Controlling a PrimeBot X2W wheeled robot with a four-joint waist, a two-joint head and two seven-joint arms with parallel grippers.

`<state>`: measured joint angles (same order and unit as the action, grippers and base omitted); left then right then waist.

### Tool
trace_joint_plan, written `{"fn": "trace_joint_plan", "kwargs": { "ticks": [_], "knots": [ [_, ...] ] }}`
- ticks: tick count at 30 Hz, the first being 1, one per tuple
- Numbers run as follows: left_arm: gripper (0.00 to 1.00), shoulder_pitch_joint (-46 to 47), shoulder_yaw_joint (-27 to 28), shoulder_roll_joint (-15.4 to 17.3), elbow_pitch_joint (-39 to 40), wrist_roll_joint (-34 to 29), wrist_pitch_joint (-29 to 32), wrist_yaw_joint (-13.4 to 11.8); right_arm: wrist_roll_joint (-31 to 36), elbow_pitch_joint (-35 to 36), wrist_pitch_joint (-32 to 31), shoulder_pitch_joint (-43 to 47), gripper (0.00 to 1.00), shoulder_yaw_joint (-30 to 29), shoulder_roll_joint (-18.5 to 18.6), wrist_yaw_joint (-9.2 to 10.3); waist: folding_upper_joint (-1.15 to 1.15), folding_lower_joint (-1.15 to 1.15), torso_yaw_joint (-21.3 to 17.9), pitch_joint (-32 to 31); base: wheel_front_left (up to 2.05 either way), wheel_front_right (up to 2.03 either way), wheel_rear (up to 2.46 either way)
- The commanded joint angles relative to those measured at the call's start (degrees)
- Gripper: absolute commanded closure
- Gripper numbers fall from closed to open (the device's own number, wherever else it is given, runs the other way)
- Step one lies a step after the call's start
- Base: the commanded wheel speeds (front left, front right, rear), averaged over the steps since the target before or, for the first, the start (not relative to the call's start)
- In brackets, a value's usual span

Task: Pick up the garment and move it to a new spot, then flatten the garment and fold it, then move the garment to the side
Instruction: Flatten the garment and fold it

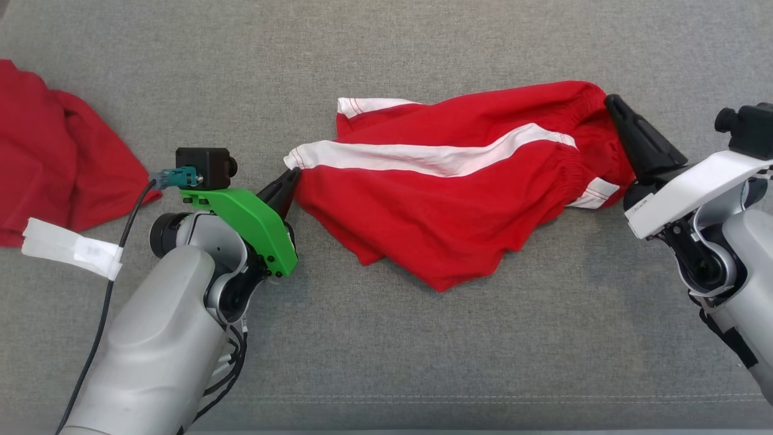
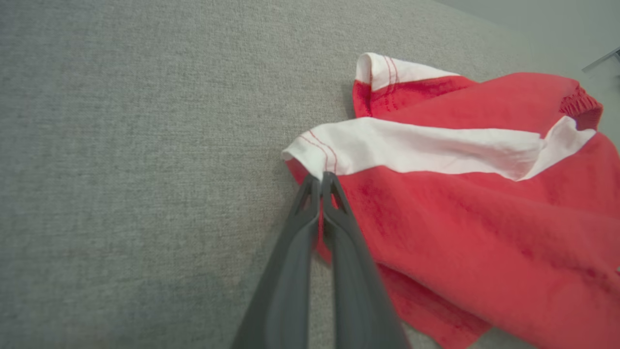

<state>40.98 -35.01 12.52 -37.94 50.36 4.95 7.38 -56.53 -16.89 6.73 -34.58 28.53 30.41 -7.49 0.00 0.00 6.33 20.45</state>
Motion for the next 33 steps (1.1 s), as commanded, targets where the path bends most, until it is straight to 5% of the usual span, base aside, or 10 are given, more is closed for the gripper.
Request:
{"fn": "trace_joint_plan", "kwargs": {
  "ticks": [1, 2, 3, 4, 13, 23, 33],
  "knots": [
    [1.0, 0.89, -0.24, 0.74, -0.47, 0.78, -0.43, 0.13, 1.23, 1.07, 2.57, -0.19, 1.0, -1.21, 0.56, 0.01, 0.0, 0.0, -0.65, -0.62, 0.0, 0.0, 0.0],
    [1.0, 0.85, -0.4, 0.86, -0.64, 0.89, -0.5, 0.14, 1.32, 1.58, 3.52, 0.25, 0.88, -1.85, 0.32, 0.01, 0.0, 0.0, -0.87, -0.86, 0.0, 0.0, 0.0],
    [1.0, 0.86, -0.55, 0.96, -0.72, 1.06, -0.73, 0.14, 1.83, 2.15, 4.21, 0.79, 0.51, -2.42, 0.13, 0.0, 0.0, 0.0, -1.06, -1.07, 0.0, 0.0, 0.0],
    [1.0, 0.83, -0.71, 1.1, -0.89, 1.23, -0.88, 0.14, 2.93, 2.67, 5.05, 1.26, 0.0, -3.32, 0.2, 0.0, 0.0, 0.0, -1.24, -1.32, 0.0, 0.0, 0.0],
    [1.0, -0.44, -1.36, 2.36, -2.06, 2.11, -1.43, 0.14, 14.72, 6.01, 7.64, 6.93, 0.0, -11.93, -3.42, 0.01, 0.0, 0.0, -2.77, -3.73, 0.0, 0.0, 0.0],
    [1.0, -3.02, -1.54, 3.5, -3.03, 2.98, -1.54, 0.14, 31.35, 13.29, 6.29, 20.88, 0.0, -22.98, -13.24, 0.01, 0.0, 0.0, -4.66, -7.1, 0.0, 0.0, 0.0],
    [1.0, -5.64, -1.69, 4.3, -2.91, 4.23, -0.84, -0.31, 38.64, 19.56, 2.36, 32.41, 0.0, -27.32, -20.23, 0.0, 0.0, 0.0, -5.82, -9.55, 0.0, 0.0, 0.0]
  ]
}}
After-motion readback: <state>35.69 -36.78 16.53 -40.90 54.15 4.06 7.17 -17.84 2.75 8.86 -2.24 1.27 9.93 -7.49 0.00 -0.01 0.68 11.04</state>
